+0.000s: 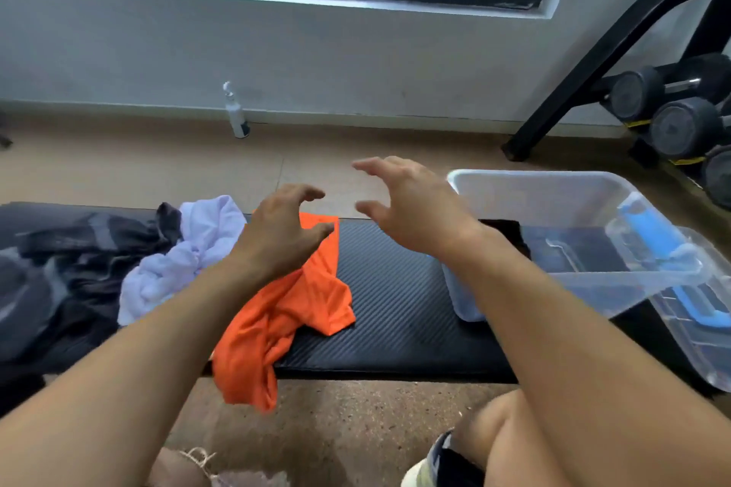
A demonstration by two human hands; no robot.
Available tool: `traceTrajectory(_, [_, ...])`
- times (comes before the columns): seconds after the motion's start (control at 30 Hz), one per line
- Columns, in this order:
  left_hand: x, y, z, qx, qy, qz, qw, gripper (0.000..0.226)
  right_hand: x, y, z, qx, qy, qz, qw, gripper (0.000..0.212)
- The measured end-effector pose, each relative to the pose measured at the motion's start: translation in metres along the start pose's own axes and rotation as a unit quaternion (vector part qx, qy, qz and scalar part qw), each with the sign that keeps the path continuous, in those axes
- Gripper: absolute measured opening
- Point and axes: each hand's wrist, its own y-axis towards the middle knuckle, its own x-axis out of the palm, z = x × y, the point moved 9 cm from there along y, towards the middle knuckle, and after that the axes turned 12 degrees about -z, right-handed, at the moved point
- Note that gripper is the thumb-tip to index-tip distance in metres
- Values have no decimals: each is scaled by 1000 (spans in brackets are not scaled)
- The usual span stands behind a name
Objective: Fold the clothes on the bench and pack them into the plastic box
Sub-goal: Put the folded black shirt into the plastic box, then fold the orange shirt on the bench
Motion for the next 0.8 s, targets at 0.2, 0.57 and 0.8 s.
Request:
traceTrajectory(0.2, [-37, -23, -62, -90, 130, -7, 987, 64, 88, 45, -46, -45, 24, -162, 985, 72])
traceTrajectory(0.57, [-11, -39, -123, -123, 253, -201, 938, 73, 164, 84, -69, -116, -24, -300, 947, 78])
traceTrajectory(0.8, [-4, -46, -146, -132, 305, -229, 915, 85, 157, 94, -44, -101, -17, -242, 965, 31])
